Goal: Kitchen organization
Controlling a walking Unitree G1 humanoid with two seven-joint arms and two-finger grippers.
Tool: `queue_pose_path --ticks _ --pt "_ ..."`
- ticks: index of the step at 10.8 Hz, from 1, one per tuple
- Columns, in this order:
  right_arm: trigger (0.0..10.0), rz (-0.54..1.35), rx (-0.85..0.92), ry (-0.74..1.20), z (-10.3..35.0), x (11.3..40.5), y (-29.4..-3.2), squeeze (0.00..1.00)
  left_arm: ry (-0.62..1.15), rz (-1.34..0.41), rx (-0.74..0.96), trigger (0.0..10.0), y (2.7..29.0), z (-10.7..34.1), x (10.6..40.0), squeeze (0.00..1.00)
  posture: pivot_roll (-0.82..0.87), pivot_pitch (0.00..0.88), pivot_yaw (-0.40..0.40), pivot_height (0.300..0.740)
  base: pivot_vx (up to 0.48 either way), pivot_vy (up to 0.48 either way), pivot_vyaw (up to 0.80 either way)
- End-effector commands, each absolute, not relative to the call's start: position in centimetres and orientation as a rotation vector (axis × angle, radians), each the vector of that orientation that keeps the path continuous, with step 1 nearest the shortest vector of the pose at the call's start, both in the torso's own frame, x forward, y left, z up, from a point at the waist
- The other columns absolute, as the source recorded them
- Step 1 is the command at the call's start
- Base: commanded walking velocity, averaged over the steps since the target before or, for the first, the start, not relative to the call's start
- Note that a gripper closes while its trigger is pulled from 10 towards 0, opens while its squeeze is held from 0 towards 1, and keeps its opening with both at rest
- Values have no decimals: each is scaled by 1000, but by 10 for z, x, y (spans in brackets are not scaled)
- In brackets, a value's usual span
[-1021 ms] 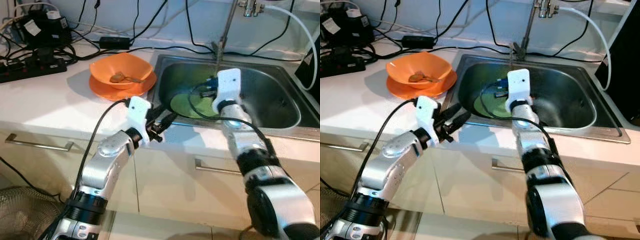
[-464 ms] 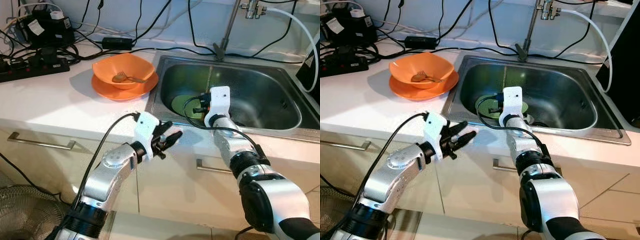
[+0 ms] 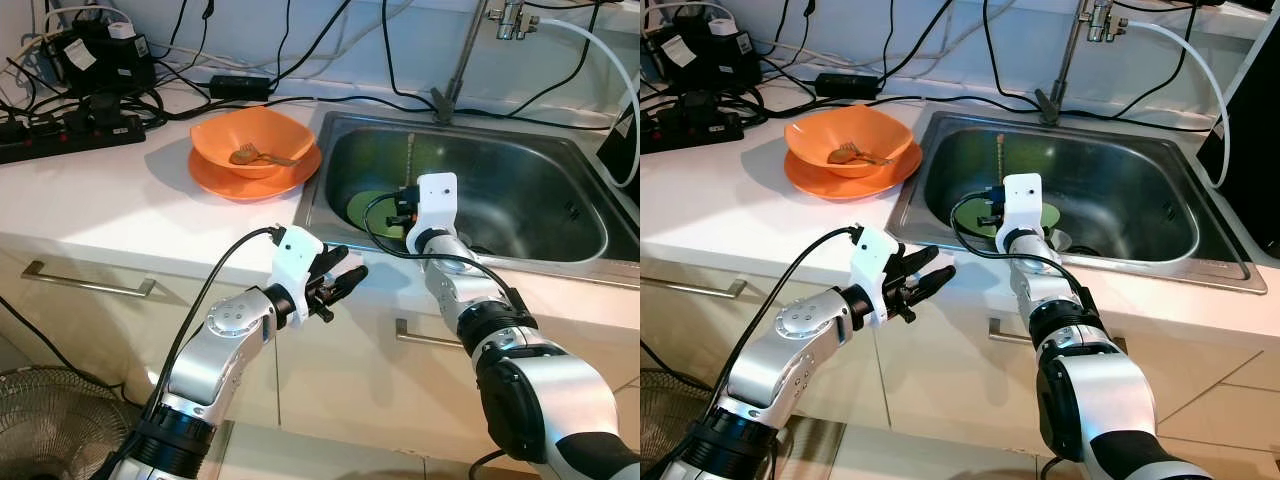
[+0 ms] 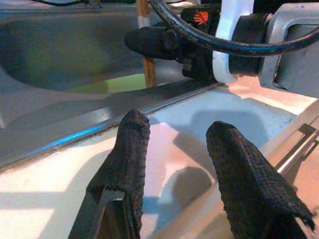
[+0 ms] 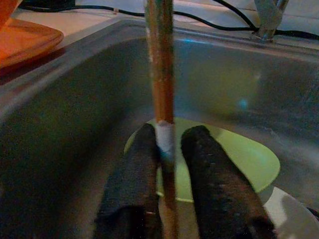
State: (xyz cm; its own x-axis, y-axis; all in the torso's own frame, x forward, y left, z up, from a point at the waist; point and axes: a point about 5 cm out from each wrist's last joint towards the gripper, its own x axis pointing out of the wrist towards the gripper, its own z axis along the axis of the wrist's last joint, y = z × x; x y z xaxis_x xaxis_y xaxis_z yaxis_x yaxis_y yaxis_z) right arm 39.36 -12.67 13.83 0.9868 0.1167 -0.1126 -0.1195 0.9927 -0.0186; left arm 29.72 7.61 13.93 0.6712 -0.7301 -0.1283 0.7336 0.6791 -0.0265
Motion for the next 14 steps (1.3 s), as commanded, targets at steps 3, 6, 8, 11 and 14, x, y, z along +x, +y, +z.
queue_pose_path --ticks 3,6,8,11,14 --pt "10000 108 -22 136 135 393 -128 0 127 -822 52 10000 75 141 297 0 275 0 -52 740 0 0 0" --pt "10000 114 -40 122 138 394 -128 224 123 -816 51 10000 75 142 297 0 275 7 -55 740 0 0 0" --pt "10000 104 -38 108 142 396 -130 0 115 -806 55 10000 76 143 298 0 272 14 -56 740 0 0 0" --pt "10000 80 -73 -43 174 404 -134 0 -54 -632 267 10000 86 163 313 0 264 25 -53 740 0 0 0" --pt "10000 45 -113 -321 235 409 -141 0 -227 -484 440 10000 92 188 323 0 258 27 -52 740 0 0 0"
